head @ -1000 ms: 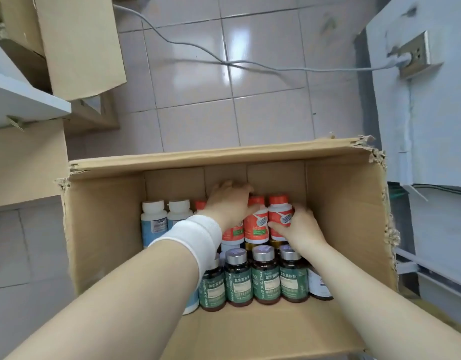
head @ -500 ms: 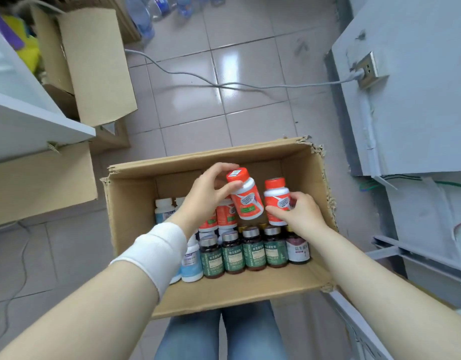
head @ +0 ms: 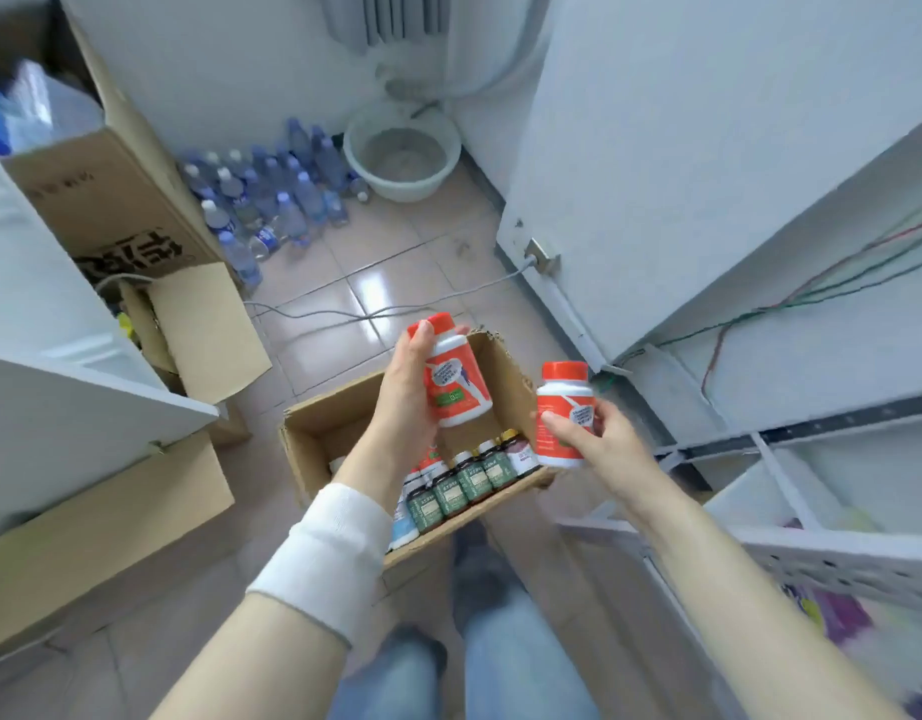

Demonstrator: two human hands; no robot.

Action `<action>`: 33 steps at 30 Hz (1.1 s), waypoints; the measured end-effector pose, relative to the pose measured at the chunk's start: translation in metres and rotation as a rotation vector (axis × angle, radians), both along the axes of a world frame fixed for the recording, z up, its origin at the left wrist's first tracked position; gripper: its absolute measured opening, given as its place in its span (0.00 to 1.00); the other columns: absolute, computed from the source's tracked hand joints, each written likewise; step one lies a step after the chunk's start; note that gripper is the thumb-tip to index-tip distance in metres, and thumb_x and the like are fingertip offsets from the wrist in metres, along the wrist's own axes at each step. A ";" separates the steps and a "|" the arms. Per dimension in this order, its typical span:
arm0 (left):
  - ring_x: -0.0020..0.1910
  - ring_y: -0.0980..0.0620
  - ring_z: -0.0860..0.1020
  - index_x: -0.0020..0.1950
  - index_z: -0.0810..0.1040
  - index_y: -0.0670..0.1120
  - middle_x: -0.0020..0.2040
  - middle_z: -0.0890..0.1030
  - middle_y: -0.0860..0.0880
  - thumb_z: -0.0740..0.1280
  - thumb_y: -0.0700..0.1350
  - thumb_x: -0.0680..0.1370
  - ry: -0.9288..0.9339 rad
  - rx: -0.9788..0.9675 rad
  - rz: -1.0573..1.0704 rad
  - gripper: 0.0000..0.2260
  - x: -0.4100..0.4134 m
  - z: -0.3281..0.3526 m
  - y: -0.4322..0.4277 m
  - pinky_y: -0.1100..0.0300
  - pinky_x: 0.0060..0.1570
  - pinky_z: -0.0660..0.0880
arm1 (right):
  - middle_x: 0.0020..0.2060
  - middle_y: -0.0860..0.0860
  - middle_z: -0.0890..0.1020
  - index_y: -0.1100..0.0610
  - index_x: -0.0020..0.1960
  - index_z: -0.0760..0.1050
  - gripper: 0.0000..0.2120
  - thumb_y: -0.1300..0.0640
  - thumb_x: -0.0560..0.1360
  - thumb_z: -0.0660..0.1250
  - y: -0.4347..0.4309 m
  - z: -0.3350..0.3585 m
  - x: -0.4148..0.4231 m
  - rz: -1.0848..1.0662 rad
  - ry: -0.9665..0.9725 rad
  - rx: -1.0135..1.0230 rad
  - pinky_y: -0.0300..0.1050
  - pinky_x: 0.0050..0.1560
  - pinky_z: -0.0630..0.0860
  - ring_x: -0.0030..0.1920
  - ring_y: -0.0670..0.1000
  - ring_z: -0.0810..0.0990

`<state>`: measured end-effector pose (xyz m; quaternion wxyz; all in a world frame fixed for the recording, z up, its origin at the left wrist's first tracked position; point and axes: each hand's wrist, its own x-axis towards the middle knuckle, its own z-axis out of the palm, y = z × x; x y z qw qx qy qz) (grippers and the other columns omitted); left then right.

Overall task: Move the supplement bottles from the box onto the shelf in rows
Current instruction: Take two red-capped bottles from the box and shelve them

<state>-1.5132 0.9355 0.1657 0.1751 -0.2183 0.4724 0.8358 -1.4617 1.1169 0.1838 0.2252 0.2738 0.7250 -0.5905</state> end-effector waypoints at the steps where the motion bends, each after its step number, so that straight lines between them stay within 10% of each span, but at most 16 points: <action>1: 0.40 0.56 0.83 0.70 0.65 0.39 0.52 0.82 0.48 0.60 0.59 0.73 0.030 0.025 -0.066 0.32 0.010 0.013 0.004 0.56 0.39 0.80 | 0.56 0.58 0.80 0.60 0.63 0.69 0.22 0.56 0.72 0.70 0.000 0.014 0.020 -0.052 0.037 -0.028 0.45 0.54 0.76 0.54 0.55 0.80; 9: 0.39 0.47 0.83 0.68 0.68 0.39 0.45 0.83 0.44 0.59 0.56 0.79 0.076 0.123 -0.405 0.25 0.104 0.122 0.074 0.53 0.43 0.82 | 0.52 0.58 0.82 0.58 0.59 0.71 0.18 0.56 0.72 0.68 0.019 0.104 0.180 -0.408 0.312 -0.132 0.49 0.55 0.77 0.48 0.54 0.82; 15: 0.28 0.53 0.82 0.52 0.74 0.45 0.33 0.84 0.51 0.58 0.50 0.80 0.312 0.076 -0.585 0.10 0.205 0.208 0.152 0.59 0.32 0.80 | 0.48 0.51 0.84 0.54 0.57 0.74 0.43 0.34 0.47 0.79 0.072 0.168 0.297 -0.532 0.494 -0.202 0.50 0.53 0.78 0.48 0.51 0.83; 33: 0.29 0.53 0.81 0.46 0.78 0.47 0.33 0.84 0.50 0.58 0.52 0.80 0.728 0.273 -1.128 0.13 0.597 0.362 0.459 0.60 0.33 0.80 | 0.56 0.48 0.82 0.49 0.60 0.73 0.31 0.41 0.59 0.74 0.290 0.302 0.726 -0.902 0.804 0.012 0.34 0.50 0.78 0.58 0.45 0.80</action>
